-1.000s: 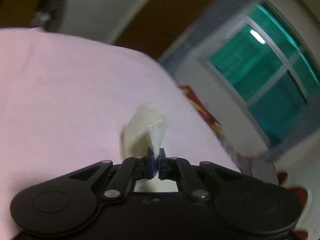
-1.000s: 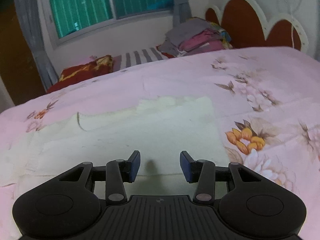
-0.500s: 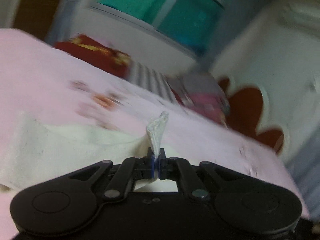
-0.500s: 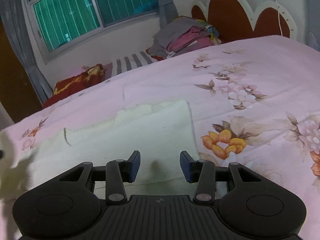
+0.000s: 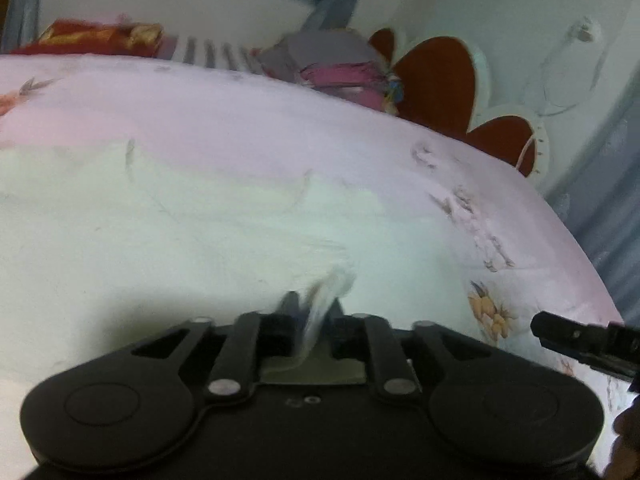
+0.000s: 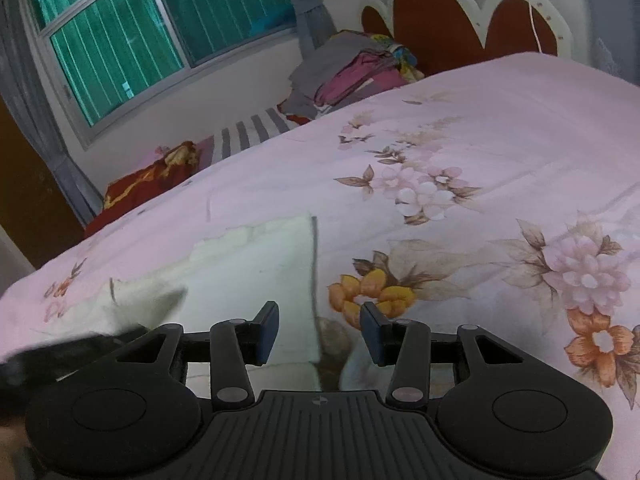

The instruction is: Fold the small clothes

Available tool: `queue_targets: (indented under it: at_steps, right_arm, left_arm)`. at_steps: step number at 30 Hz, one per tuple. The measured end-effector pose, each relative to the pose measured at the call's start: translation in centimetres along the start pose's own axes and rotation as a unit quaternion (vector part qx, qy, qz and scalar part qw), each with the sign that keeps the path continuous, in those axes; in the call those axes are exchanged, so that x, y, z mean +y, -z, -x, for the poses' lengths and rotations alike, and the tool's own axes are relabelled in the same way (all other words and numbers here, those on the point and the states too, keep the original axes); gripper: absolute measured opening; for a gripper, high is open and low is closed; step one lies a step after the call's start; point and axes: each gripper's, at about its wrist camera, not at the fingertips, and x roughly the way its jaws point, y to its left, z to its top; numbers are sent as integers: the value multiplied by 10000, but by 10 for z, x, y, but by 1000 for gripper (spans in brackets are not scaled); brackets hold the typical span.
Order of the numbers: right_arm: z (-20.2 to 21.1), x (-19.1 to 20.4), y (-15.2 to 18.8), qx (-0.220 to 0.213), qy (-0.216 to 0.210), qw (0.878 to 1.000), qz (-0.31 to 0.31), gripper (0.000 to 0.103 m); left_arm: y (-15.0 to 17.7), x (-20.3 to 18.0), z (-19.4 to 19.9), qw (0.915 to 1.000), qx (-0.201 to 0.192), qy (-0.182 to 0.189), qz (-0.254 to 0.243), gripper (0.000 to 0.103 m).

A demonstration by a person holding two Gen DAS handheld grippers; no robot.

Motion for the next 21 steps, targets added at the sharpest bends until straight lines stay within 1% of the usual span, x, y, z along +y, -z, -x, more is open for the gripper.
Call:
queue_targets:
  at_steps: [1,2,3,4,6,7,8,10,12,14,15,16,17,18,20,21]
  right_arm:
    - [2,-3,-1,19,-44,10000,-48,45]
    - [3,-5,-2,36,-86,9999,-66,45]
    - [4,-6,-3,53,-150,9998,-72,45]
    - [5,-6,-3,56,-212,9997,-73,45]
    - [4,-2,-5,83,-308,9995,-67,45]
    - [3,2,-5,105,-375,9992,-59,46]
    - [0,6,-5,120,-454,9989,-51,57]
    - [-3,16,-3,103,-621,9980,-26,73]
    - [-8,29,0,148,-834,9964,52,72]
    - [-18,42,3,311,-1009,9944,107,72]
    - [-24,48,6,374,-1044,9937,143,71]
    - [-30,55,8,442,-1088,9929,189,68]
    - [-36,61,9,496,-1114,9923,210,63]
    - [-43,66,10,568,-1122,9918,211,60]
    - [-57,75,13,722,-1177,9903,158,46]
    - [-65,79,13,801,-1216,9893,120,42]
  left_arm:
    - [0,-3,0,10000,-11,36,-46,43]
    - [0,-6,3,9999,-10,85,-64,50]
    - [0,-8,8,9999,-25,60,-89,59]
    - [-1,-9,15,9998,-78,-26,-162,64]
    - [-1,-10,36,9982,-343,-355,-339,68]
    - [-1,-6,47,9971,-453,-508,-330,68]
    - [1,3,59,9959,-554,-666,-262,68]
    - [7,30,87,9909,-719,-1136,-40,67]
    - [16,60,115,9832,-812,-1627,158,62]
    - [25,87,138,9751,-850,-2013,368,62]
    - [29,102,147,9728,-794,-2117,500,62]
    - [31,115,151,9722,-690,-2138,652,62]
    - [33,126,152,9725,-581,-2121,763,62]
    - [34,133,151,9734,-459,-2101,796,62]
    - [34,139,147,9742,-403,-2099,718,62]
    - [32,140,145,9746,-355,-2115,651,62]
